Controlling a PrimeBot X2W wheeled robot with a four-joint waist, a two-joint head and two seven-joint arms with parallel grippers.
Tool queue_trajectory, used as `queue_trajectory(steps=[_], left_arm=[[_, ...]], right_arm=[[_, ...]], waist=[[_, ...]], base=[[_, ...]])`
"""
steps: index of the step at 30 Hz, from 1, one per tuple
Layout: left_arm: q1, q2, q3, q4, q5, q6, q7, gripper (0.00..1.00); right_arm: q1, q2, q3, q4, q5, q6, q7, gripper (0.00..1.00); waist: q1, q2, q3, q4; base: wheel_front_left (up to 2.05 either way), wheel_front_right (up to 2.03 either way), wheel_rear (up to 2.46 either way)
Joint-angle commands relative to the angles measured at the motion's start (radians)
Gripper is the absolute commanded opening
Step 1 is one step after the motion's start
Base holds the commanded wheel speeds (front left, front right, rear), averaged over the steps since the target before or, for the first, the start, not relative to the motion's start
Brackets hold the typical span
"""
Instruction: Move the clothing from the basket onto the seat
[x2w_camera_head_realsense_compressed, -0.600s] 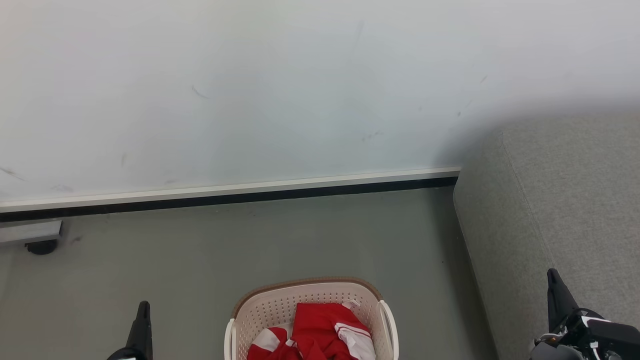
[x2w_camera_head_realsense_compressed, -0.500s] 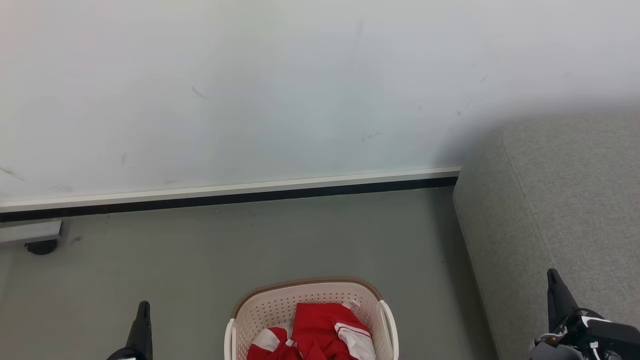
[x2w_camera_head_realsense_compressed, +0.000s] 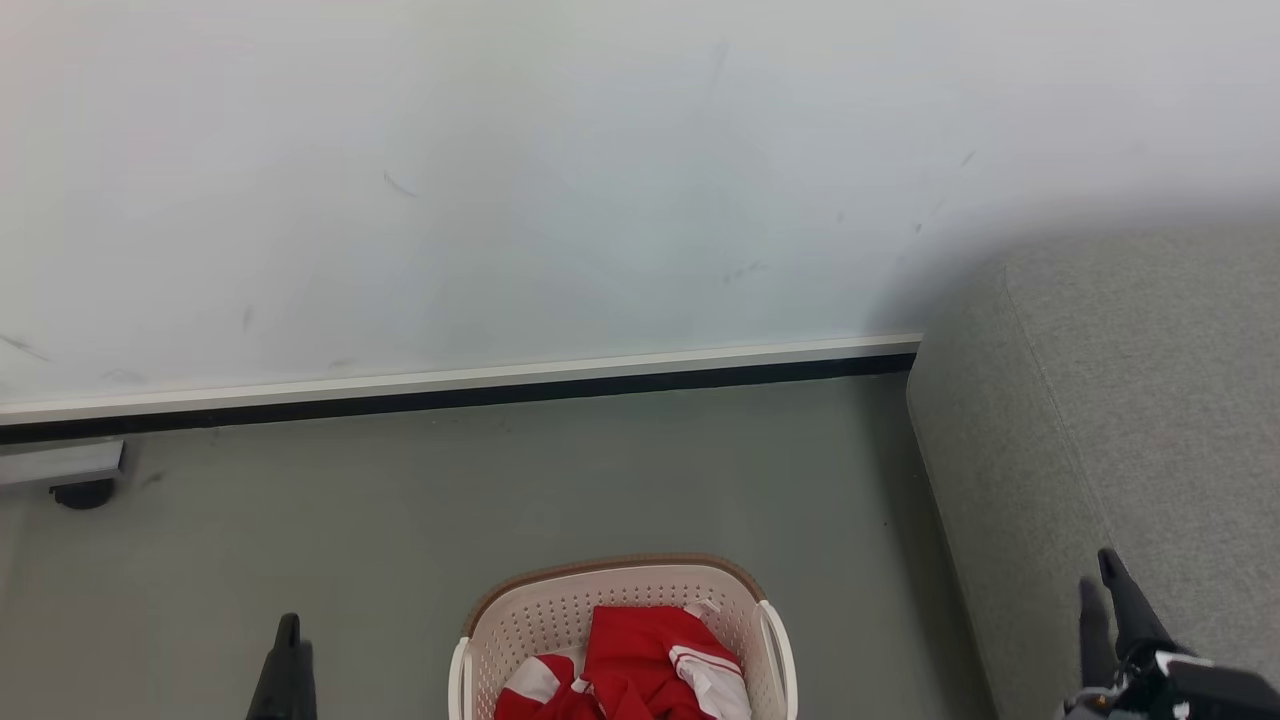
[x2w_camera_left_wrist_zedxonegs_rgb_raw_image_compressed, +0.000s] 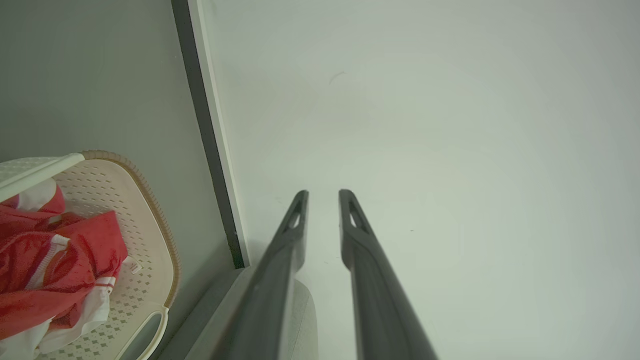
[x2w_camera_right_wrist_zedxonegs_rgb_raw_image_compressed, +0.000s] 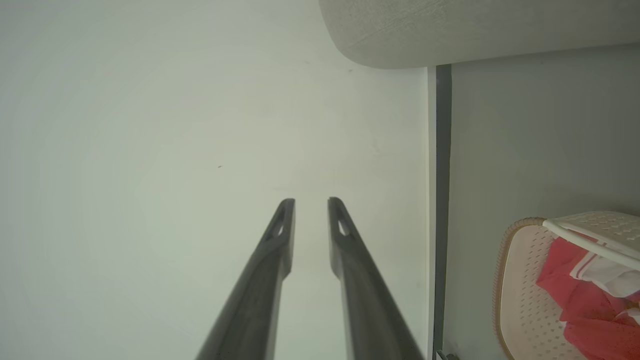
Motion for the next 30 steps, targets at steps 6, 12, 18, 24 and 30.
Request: queue_trajectory(steps=[6, 12, 18, 24, 30], left_arm=[[0.024, -0.006, -0.010, 0.009, -0.002, 0.000, -0.005, 1.00], [0.044, -0.001, -0.033, -0.015, 0.022, 0.000, -0.033, 1.00], [0.056, 0.005, -0.046, -0.027, 0.091, 0.000, -0.062, 1.00], [0.072, 0.000, -0.046, -0.048, 0.209, 0.000, -0.084, 1.00], [0.087, -0.001, -0.040, -0.077, 0.335, 0.000, -0.105, 1.00]], right_arm=[[0.027, 0.004, 0.020, 0.020, -0.003, 0.000, -0.017, 1.00], [0.040, 0.001, 0.063, 0.016, -0.031, 0.000, -0.054, 1.00], [0.052, 0.000, 0.087, 0.008, -0.119, 0.000, -0.087, 1.00], [0.064, 0.001, 0.121, -0.006, -0.229, 0.000, -0.118, 1.00], [0.074, -0.001, 0.160, -0.029, -0.347, 0.000, -0.146, 1.00]], waist=[[0.0000, -0.0001, -0.002, -0.001], [0.0000, -0.0001, -0.008, -0.003], [0.0000, -0.0001, -0.014, -0.004], [0.0000, -0.0001, -0.021, -0.006], [0.0000, -0.0001, -0.028, -0.008]], base=[[0.00, 0.00, 0.00], [0.00, 0.00, 0.00], [0.00, 0.00, 0.00], [0.00, 0.00, 0.00], [0.00, 0.00, 0.00]])
